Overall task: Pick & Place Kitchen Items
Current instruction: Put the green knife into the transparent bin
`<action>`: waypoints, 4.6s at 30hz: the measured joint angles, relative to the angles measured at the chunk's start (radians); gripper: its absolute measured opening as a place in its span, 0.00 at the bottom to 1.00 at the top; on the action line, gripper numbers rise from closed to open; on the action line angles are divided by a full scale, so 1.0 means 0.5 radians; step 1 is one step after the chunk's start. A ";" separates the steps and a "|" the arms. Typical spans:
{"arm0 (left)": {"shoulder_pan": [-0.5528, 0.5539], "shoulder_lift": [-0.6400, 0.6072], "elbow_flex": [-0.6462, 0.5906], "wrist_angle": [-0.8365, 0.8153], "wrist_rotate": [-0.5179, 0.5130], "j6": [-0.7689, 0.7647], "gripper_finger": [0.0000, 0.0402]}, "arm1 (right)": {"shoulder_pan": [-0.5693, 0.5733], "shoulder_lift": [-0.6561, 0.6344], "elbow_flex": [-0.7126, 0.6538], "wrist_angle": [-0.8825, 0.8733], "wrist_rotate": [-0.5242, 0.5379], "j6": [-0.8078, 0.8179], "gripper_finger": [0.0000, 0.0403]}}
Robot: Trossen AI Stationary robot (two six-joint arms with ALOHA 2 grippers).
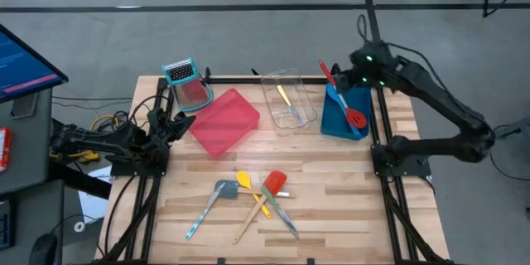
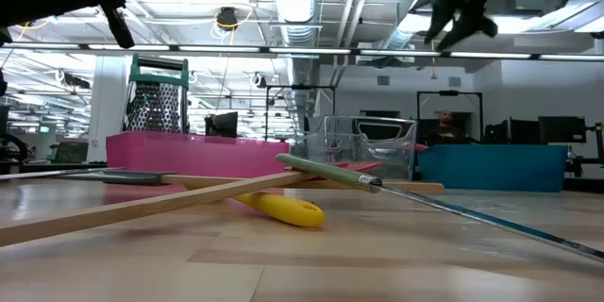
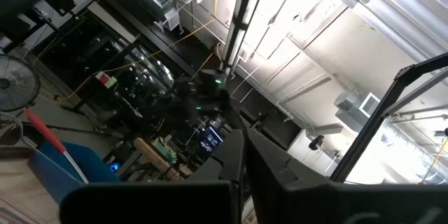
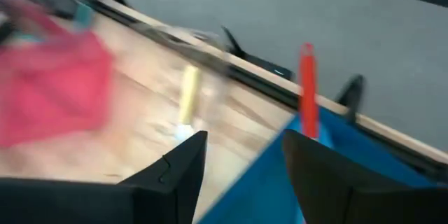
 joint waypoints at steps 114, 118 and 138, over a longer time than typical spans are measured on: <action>-0.002 0.050 0.000 0.039 0.439 -0.225 0.33 | 2.217 2.189 1.059 -0.101 -0.187 1.588 0.77; -0.002 0.050 0.000 0.039 0.439 -0.226 0.33 | 2.241 2.189 1.059 -0.059 -0.171 1.616 0.77; -0.002 0.050 0.000 0.043 0.439 -0.243 0.33 | 2.264 2.341 1.057 -0.028 -0.146 1.706 0.76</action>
